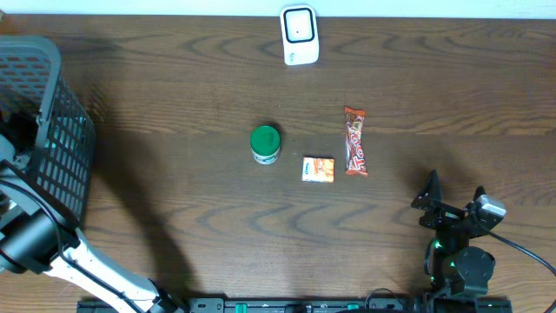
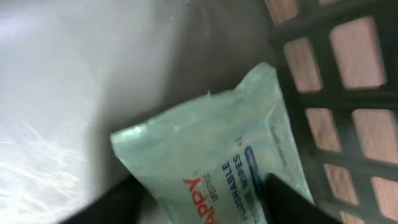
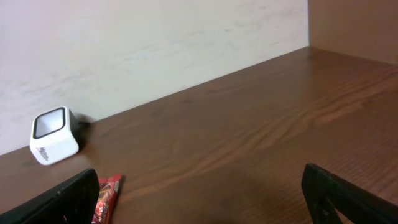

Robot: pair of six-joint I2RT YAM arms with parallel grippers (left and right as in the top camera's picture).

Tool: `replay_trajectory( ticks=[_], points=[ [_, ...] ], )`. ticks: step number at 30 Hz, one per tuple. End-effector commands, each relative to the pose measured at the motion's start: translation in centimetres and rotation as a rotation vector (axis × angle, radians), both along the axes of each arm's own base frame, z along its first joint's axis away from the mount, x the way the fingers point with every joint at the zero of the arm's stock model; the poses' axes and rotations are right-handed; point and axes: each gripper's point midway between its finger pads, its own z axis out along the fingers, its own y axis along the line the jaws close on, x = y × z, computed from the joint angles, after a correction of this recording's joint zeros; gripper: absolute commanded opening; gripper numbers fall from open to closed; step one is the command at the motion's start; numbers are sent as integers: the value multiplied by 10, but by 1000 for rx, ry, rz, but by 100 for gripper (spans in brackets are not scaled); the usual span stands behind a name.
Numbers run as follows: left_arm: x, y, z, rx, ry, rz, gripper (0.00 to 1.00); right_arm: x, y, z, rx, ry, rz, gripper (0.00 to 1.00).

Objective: Scan the item barcode
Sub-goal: 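Grasp the mint-green wipes pack in the basket with the left gripper, then place the wipes pack on the table left of the jar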

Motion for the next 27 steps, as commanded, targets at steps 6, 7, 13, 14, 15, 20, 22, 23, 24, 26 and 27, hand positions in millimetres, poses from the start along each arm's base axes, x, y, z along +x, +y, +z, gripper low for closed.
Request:
replay_trajectory(
  ticks=[6,7,13,14,15,20,22,23,24,26,27],
  points=[
    [-12,-27,-33,-136,69,-29,7,0,3,0,-6,0,11,99],
    [-16,-26,-29,-141,74,-24,7,0,3,0,-5,0,11,99],
    [-38,-3,58,-61,-11,44,7,0,3,0,-5,0,11,99],
    [-42,2,82,-30,-44,63,7,0,3,0,-5,0,11,99],
    [-47,6,111,9,-85,79,7,0,3,0,-5,0,11,99],
    [-91,2,269,229,-358,216,7,0,3,0,-6,0,11,99],
    [-112,-20,329,309,-477,251,7,0,3,0,-5,0,11,99],
    [-121,-37,357,340,-541,249,7,0,3,0,-5,0,11,99],
    [-125,-52,375,354,-586,234,7,0,3,0,-5,0,11,99],
    [-127,-100,411,370,-693,122,7,0,3,0,-6,0,11,99],
    [-126,-131,426,363,-748,29,7,0,3,0,-5,0,11,99]
  ],
)
